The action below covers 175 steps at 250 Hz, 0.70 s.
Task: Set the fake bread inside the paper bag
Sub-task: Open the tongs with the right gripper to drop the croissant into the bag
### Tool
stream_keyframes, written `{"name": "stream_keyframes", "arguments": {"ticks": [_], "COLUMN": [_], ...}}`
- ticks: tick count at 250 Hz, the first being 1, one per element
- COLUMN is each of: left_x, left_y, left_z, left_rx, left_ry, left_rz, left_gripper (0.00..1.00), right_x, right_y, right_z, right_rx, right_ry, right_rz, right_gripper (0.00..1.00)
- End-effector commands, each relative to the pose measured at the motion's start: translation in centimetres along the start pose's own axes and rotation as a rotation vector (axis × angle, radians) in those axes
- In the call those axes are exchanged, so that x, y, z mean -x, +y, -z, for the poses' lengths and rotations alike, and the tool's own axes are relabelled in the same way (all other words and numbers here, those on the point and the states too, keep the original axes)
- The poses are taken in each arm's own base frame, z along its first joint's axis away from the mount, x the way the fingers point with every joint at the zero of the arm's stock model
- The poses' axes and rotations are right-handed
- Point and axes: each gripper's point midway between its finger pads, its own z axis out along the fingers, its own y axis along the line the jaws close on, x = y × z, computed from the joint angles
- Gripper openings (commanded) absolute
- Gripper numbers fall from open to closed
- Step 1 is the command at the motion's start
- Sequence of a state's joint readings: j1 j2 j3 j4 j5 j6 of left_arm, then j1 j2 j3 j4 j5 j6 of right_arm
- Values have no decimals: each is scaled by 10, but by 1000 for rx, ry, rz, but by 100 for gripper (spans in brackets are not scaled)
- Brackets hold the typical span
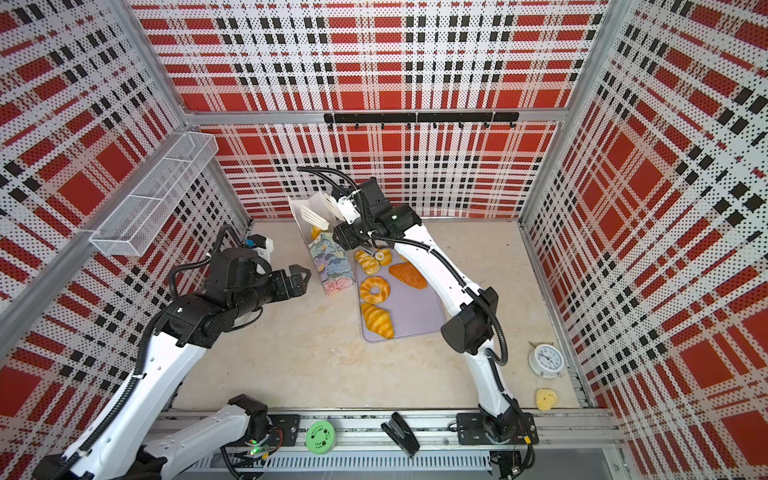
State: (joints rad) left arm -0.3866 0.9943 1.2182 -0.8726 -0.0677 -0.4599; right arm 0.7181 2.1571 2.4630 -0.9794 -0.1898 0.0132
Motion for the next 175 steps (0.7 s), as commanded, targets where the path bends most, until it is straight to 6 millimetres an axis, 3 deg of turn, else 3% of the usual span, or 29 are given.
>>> {"name": "stream_keyframes", "arguments": {"ticks": [1, 106, 175], "left_x": [6, 6, -5], "left_y": [2, -3, -11], "left_z": [6, 19, 24], "left_rx": [12, 22, 42], "left_ry": [-10, -54, -79], "left_rz": [15, 6, -31], "left_gripper": [99, 99, 100], "right_x": [25, 35, 13], "right_y": [0, 3, -3], "right_z": [15, 54, 84], "right_rx": [-22, -53, -121], "right_ry": [-85, -131, -102], "right_rz": [41, 60, 76], "right_gripper": [62, 61, 62]}}
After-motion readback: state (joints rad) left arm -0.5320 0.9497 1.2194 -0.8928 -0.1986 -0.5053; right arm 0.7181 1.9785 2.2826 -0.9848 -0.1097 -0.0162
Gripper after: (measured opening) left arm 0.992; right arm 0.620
